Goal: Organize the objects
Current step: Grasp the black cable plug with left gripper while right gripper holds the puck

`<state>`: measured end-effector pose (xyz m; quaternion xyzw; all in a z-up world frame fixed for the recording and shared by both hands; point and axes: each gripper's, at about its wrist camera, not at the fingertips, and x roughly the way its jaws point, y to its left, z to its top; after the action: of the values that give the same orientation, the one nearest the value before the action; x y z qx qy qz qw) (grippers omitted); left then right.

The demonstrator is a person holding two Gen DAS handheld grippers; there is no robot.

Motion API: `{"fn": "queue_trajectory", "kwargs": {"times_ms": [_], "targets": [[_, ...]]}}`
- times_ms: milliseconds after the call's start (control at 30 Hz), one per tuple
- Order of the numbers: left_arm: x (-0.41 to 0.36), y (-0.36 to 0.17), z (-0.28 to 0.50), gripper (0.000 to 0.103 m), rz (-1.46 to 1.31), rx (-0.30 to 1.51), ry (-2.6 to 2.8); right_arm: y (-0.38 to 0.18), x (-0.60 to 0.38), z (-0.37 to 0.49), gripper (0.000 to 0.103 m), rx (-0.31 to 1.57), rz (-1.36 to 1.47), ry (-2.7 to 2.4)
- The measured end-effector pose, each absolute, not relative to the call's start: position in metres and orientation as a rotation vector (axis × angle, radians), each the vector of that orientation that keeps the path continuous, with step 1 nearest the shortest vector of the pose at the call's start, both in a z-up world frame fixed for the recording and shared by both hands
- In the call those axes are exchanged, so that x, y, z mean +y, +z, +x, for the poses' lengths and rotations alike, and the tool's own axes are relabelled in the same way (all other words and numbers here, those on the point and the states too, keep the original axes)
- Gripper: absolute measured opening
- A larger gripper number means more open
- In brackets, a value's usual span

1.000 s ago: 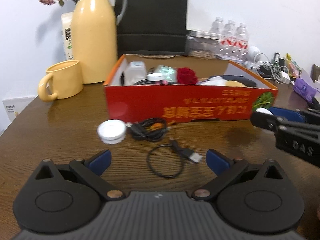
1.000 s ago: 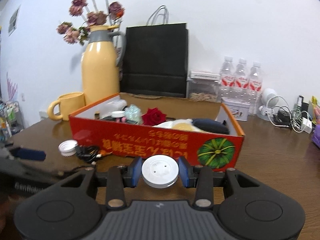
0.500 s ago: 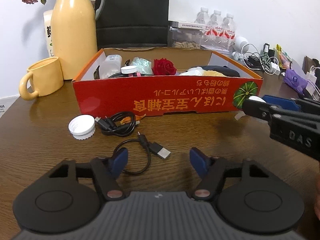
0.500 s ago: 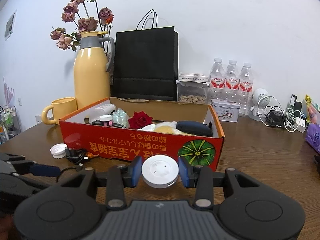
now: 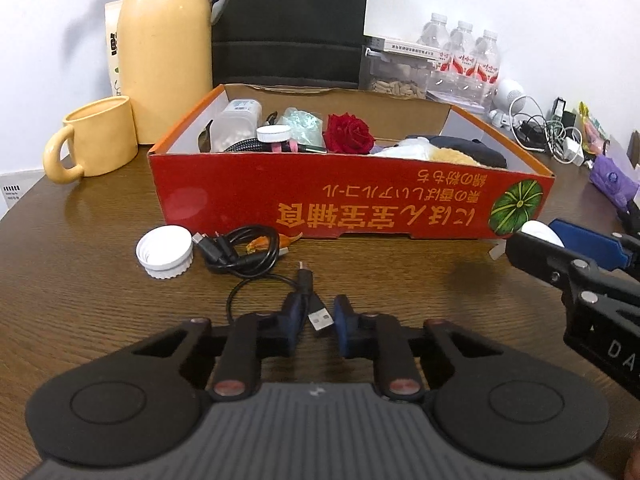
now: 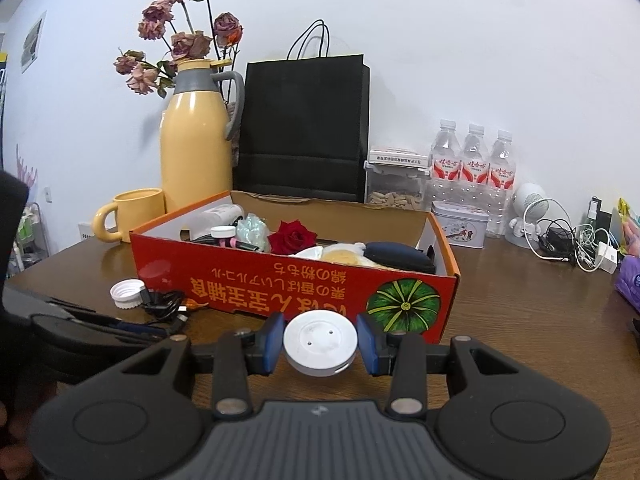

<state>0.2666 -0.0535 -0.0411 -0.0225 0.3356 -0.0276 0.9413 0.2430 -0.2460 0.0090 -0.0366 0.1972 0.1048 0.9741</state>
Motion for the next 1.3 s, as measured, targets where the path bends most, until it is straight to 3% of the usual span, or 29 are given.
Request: {"fn": "queue_trajectory", "kwargs": {"times_ms": [367,567,633,667,700,733,900,967,1000,1033,1300], "targets": [[-0.058,-0.034,0.254,0.006,-0.024,0.622,-0.091,0.01,-0.245,0.241,0.038,0.392,-0.077,0.216],[-0.06,-0.033,0.249,0.006,-0.008,0.603,-0.102,0.01,-0.245,0.241,0.038,0.392,-0.078,0.216],[-0.06,-0.036,0.251,0.008,-0.007,0.62,-0.086,0.01,-0.245,0.241,0.038,0.392,-0.077,0.216],[-0.059,-0.037,0.253,0.016,-0.008,0.633,-0.076,0.01,-0.245,0.241,0.038,0.392,-0.077,0.216],[-0.058,-0.038,0.255,0.031,-0.013,0.641,-0.071,0.01,-0.245,0.241,0.038,0.391,-0.077,0.216],[-0.057,-0.039,0.255,0.036,-0.015,0.643,-0.064,0.01,-0.245,0.241,0.038,0.392,-0.078,0.217],[-0.057,-0.045,0.264,0.039,-0.018,0.68,-0.055,0.011,-0.243,0.241,0.038,0.394,-0.083,0.224],[-0.058,-0.046,0.266,0.033,-0.007,0.67,-0.046,0.011,-0.242,0.241,0.038,0.396,-0.087,0.227],[-0.057,-0.047,0.266,0.021,-0.01,0.668,-0.048,0.011,-0.242,0.241,0.038,0.396,-0.088,0.227],[-0.057,-0.046,0.266,0.016,-0.015,0.667,-0.057,0.011,-0.242,0.241,0.038,0.396,-0.089,0.228],[-0.06,-0.046,0.261,0.016,0.001,0.661,-0.082,0.01,-0.242,0.241,0.038,0.394,-0.09,0.228]]}}
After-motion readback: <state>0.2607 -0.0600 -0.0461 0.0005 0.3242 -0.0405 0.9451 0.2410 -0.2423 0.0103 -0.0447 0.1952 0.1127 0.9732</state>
